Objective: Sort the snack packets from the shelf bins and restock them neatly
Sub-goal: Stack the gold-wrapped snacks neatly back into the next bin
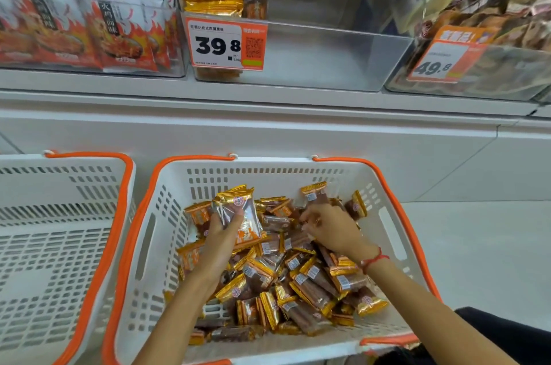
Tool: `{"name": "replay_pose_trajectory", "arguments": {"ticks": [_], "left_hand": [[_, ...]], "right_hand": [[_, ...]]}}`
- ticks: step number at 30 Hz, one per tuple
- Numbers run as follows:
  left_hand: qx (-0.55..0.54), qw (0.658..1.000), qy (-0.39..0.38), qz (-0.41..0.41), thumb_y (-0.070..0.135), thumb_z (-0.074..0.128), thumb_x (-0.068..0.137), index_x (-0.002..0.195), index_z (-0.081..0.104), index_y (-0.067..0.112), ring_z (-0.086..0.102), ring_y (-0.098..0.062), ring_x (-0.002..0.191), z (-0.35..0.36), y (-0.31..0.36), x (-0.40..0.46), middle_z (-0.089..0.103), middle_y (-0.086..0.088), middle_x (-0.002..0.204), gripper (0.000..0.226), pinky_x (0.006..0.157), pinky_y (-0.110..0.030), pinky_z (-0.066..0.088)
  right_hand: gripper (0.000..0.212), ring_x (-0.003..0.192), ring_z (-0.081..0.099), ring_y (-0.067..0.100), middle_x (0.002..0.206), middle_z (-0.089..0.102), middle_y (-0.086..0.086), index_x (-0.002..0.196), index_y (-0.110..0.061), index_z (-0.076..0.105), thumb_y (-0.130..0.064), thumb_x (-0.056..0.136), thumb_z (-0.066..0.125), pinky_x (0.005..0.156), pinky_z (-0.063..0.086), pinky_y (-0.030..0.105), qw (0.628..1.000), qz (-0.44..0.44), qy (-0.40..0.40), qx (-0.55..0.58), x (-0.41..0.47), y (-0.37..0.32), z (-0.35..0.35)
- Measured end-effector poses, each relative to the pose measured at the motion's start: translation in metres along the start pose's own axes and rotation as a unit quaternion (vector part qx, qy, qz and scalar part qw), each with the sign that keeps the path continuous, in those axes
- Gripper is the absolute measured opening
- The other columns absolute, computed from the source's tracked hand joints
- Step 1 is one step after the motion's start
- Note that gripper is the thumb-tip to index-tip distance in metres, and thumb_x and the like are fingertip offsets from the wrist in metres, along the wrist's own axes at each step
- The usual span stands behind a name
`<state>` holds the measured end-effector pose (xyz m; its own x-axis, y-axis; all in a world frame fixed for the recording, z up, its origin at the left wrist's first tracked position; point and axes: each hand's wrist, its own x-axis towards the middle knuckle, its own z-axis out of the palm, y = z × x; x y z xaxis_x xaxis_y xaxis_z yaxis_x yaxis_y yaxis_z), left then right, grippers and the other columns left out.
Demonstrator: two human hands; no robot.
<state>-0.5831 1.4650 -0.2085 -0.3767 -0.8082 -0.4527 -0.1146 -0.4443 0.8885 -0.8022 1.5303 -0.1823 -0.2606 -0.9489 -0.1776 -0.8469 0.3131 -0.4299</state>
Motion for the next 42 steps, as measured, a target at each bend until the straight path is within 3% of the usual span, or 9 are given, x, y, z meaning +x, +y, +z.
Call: {"name": "replay_pose_trajectory", "arguments": {"ticks": [6,9,12,15,20,26,30,36,42], "left_hand": [[-0.057,0.998,0.007,-0.025,0.094,0.054,0.049,0.149,0.025,0.040,0.035,-0.023,0.140,-0.006,-0.014,0.014,0.035,0.003,0.153,0.118,0.114,-0.057,0.026],[-0.071,0.997,0.003,-0.042,0.065,0.046,0.090,0.139,0.038,0.028,0.048,-0.022,0.128,-0.002,-0.015,0.014,0.049,-0.004,0.142,0.061,0.112,-0.052,0.031],[-0.050,0.997,0.017,-0.055,0.043,0.041,0.100,0.118,0.048,0.029,0.056,-0.024,0.115,-0.005,-0.014,0.015,0.058,-0.011,0.129,0.024,0.108,-0.052,0.037],[-0.030,0.998,-0.008,-0.056,0.054,0.049,0.094,0.134,0.046,0.029,0.051,-0.024,0.124,-0.012,-0.010,0.016,0.055,-0.004,0.135,0.047,0.111,-0.053,0.034],[-0.061,0.996,0.056,-0.039,0.041,0.051,0.097,0.136,0.043,0.022,0.055,-0.027,0.119,-0.021,0.004,0.018,0.058,-0.008,0.131,0.044,0.109,-0.053,0.036],[-0.030,0.998,0.051,-0.010,0.039,0.046,0.100,0.111,0.050,0.024,0.055,-0.034,0.113,-0.016,0.013,0.023,0.058,-0.014,0.113,0.019,0.108,-0.057,0.035],[-0.018,0.999,0.016,0.025,0.076,0.048,0.080,0.147,0.032,0.031,0.044,-0.025,0.132,-0.010,0.023,0.010,0.049,0.001,0.140,0.083,0.113,-0.053,0.029],[-0.076,0.997,-0.025,0.017,0.090,0.063,0.050,0.147,0.031,0.037,0.036,-0.024,0.139,-0.014,0.020,0.017,0.038,-0.001,0.152,0.115,0.113,-0.053,0.029],[-0.097,0.995,-0.018,-0.032,0.018,0.046,0.101,0.102,0.051,0.009,0.060,-0.024,0.079,0.001,0.035,0.000,0.062,-0.013,0.089,0.011,0.071,-0.033,0.051]], "right_hand": [[0.056,0.132,0.032,0.029,0.151,0.032,0.011,0.125,-0.012,0.061,-0.054,0.089,0.054,0.110,0.027,0.042,0.896,-0.062,-0.230,-0.375,-0.029,0.048,0.062],[0.052,0.129,0.034,0.027,0.148,0.036,0.011,0.123,-0.008,0.062,-0.049,0.092,0.053,0.107,0.031,0.041,0.890,-0.067,-0.232,-0.386,-0.021,0.047,0.064],[0.034,0.101,0.051,0.022,0.113,0.062,0.011,0.097,-0.012,0.068,-0.039,0.097,0.048,0.082,0.041,0.032,0.935,-0.030,-0.239,-0.260,-0.011,0.040,0.050],[0.030,0.064,0.051,0.012,0.079,0.065,0.010,0.070,-0.020,0.058,-0.023,0.098,0.051,0.063,0.039,0.026,0.963,0.081,-0.230,0.113,0.000,0.021,0.022],[0.021,0.058,0.060,0.009,0.073,0.062,0.006,0.076,-0.009,0.058,0.002,0.093,0.052,0.053,0.050,0.019,0.805,0.115,-0.184,0.552,0.003,-0.029,-0.019],[0.046,0.090,0.071,0.021,0.104,0.072,0.016,0.125,-0.010,0.055,0.009,0.084,0.063,0.068,0.058,0.021,0.768,0.084,-0.148,0.618,-0.006,-0.070,-0.035],[0.071,0.089,0.069,0.027,0.110,0.065,0.025,0.135,-0.034,0.042,0.010,0.083,0.063,0.070,0.060,0.030,0.785,0.074,-0.115,0.605,-0.011,-0.079,-0.040],[0.048,0.091,0.072,0.020,0.113,0.068,0.016,0.117,-0.016,0.053,-0.011,0.077,0.079,0.068,0.057,0.022,0.779,0.119,0.024,0.615,-0.015,-0.084,-0.044],[0.068,0.092,0.072,0.023,0.112,0.066,0.014,0.129,-0.022,0.043,-0.007,0.074,0.080,0.072,0.057,0.025,0.767,0.111,0.076,0.628,-0.015,-0.079,-0.032]]}}
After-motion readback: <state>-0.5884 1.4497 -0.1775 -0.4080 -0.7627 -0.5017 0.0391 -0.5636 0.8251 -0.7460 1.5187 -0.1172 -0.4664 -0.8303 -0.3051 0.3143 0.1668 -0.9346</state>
